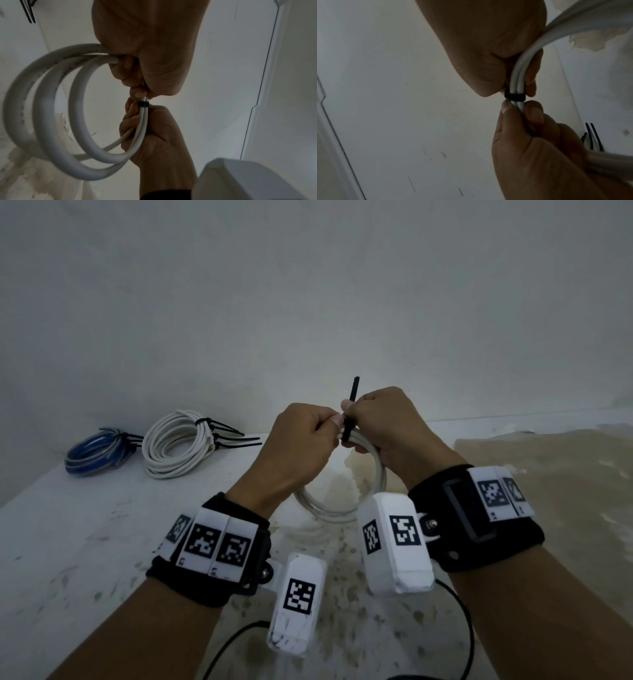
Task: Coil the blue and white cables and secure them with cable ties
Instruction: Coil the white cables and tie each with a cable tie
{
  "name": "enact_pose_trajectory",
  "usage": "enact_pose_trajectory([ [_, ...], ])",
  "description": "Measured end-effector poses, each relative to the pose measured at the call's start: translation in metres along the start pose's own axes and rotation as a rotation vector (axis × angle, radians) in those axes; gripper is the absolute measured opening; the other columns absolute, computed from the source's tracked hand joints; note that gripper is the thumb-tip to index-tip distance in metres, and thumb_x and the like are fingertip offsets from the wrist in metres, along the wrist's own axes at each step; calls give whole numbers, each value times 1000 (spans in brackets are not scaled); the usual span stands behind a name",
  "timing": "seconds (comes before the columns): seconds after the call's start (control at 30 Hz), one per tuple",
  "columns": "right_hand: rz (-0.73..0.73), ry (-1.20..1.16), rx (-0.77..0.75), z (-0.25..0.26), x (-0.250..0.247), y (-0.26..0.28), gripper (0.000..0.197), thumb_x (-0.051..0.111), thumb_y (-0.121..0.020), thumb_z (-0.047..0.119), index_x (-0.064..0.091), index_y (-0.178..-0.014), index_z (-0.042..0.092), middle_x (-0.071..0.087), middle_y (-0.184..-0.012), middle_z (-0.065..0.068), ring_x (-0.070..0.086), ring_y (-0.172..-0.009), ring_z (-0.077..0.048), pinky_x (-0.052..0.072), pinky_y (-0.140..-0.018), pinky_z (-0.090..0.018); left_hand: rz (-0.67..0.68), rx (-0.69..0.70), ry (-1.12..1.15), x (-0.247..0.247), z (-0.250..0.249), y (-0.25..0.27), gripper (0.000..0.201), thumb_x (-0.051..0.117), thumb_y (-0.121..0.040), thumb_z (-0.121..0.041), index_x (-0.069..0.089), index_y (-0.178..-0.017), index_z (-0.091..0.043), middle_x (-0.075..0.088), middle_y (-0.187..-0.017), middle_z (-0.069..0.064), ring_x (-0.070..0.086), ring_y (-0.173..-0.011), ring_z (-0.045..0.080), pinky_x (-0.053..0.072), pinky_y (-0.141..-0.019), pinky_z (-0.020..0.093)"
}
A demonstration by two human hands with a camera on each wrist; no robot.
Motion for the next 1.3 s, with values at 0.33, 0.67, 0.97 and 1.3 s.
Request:
enact_pose_trajectory([
  [0.33,-10,40,-31,-17,7,-2,30,56,-98,19,63,-77,-2,66,-65,-12,62,-41,-14,44,-39,-19,-10,-73,-48,7,10,0,39,47,-98,-24,67,-74,0,65,-70,18,62,-71,35,55,-73,50],
  [0.67,420,-223,6,25,20,17,36,50,-101,38,51,-72,16,30,-48,6,22,-40,-9,21,-40,-21,-53,-281,219,-54,-10,0,21,53,-99,-28,63,-101,-10,60,-63,1,43,-40,5,32,-42,20],
  [0.97,113,-648,8,74,75,39,40,50,-102,31,41,-67,16,27,-41,6,22,-34,-10,20,-37,-20,-294,-521,1173,-105,-15,29,42,36,-105,-39,60,-90,-9,41,-47,-5,33,-36,8,33,-39,17],
  [1.3,673,-281,107,55,114,51,26,51,-101,23,68,-103,2,73,-86,-9,70,-71,-20,60,-68,-38,-499,-773,831,-174,37,52,30,58,-97,-26,52,-70,-15,50,-56,-2,27,-31,6,19,-32,15],
])
Point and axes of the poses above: each hand's wrist, its own y-axis away from the middle knuckle, its own x-axis out of the palm, z = x × y, the point moved 1 cm from there along -y, towards the middle knuckle
